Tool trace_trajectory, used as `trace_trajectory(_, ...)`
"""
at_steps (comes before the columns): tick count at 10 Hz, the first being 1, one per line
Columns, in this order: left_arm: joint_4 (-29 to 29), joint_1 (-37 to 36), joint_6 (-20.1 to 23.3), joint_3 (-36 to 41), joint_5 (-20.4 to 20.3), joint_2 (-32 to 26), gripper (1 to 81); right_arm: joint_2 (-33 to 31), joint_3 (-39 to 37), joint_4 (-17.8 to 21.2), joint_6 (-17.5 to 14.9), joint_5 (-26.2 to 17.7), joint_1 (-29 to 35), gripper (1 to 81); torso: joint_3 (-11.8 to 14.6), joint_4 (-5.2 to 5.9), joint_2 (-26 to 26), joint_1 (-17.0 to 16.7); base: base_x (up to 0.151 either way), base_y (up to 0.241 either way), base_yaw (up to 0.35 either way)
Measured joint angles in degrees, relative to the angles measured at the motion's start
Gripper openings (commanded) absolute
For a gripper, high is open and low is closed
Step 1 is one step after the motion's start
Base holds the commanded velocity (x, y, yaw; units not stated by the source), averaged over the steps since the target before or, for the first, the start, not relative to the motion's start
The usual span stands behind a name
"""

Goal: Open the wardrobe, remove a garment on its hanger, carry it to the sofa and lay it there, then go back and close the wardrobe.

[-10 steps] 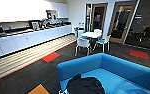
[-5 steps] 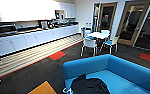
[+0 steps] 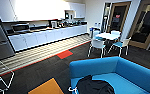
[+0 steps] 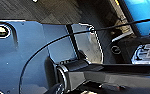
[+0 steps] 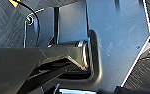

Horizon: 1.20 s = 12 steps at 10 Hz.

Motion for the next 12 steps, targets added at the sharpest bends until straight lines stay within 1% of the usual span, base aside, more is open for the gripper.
trace_trajectory(2,0.0,0.0,0.0,-0.1,0.9,0.3,81.1,0.0,-0.1,0.0,0.0,0.0,0.0,81.1,0.0,0.0,0.0,0.0,0.0,0.0,0.252)
trace_trajectory(12,0.0,0.0,0.0,-0.1,1.0,0.5,81.1,0.0,-0.1,-0.1,0.0,0.0,0.0,81.1,0.0,0.0,0.0,0.0,0.0,0.0,0.282)
